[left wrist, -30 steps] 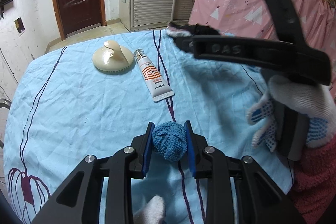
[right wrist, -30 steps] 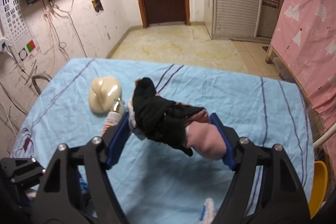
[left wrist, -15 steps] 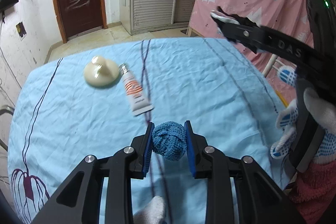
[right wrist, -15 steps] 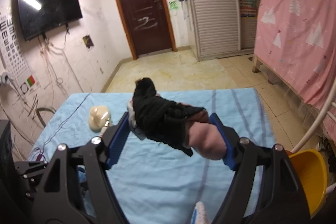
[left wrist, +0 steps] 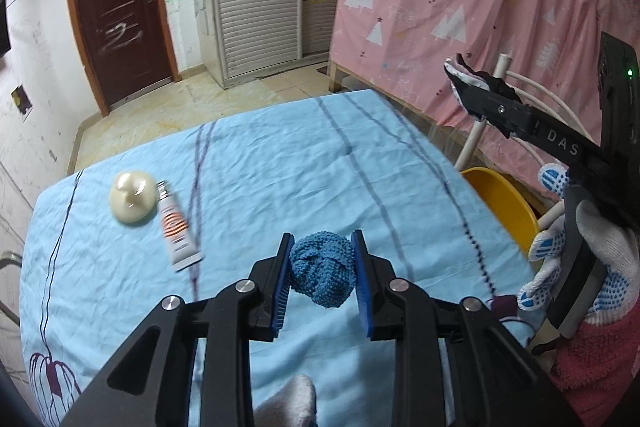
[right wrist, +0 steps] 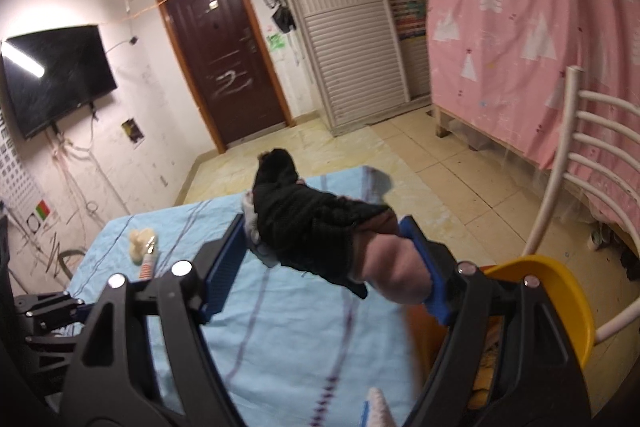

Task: Collect trash
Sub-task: 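Carry the yarn ball and black glove over the yellow bucket, then open both tools over the yellow bucket to drop the yarn ball and glove, then move both tools back over the bed, then grasp the cream dome-shaped lid with the left tool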

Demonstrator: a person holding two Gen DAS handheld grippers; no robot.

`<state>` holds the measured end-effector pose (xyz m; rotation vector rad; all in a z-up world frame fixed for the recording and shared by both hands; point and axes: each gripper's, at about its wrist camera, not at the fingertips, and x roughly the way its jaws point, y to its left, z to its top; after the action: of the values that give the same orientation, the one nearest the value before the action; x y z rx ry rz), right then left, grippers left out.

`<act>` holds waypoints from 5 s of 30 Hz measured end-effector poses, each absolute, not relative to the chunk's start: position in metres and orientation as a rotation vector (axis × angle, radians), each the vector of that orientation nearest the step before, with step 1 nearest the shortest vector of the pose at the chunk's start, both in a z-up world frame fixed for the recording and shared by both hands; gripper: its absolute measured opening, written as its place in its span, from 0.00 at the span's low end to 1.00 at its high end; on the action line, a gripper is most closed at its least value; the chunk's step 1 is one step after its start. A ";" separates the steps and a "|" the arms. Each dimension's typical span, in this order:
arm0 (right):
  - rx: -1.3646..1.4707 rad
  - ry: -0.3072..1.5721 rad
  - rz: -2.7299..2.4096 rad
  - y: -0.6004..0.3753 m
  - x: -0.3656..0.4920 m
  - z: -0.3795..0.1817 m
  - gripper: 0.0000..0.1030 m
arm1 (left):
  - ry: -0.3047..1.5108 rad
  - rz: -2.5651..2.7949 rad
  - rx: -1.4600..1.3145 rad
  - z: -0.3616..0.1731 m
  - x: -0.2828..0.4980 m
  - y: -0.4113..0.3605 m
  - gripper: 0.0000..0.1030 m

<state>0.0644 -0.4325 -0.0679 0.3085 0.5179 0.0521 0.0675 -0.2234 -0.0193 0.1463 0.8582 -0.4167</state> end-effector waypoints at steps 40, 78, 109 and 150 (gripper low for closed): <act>0.616 0.442 -0.269 -0.614 -0.011 -0.118 0.86 | 0.908 -0.754 0.354 -0.036 0.079 -0.482 0.20; 0.381 0.521 -0.121 -0.486 0.036 -0.073 0.87 | 0.861 -0.612 0.146 -0.004 0.108 -0.338 0.52; 0.105 0.664 0.147 -0.289 0.108 -0.069 0.91 | 0.874 -0.219 -0.015 -0.023 0.183 -0.132 0.58; -0.005 0.804 0.361 -0.199 0.140 -0.104 0.91 | 1.052 0.028 -0.091 -0.079 0.241 -0.068 0.56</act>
<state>0.1404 -0.1994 -0.1044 -0.0050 0.8037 0.3614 0.2412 -0.0681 -0.0788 -0.0914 1.0524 0.0278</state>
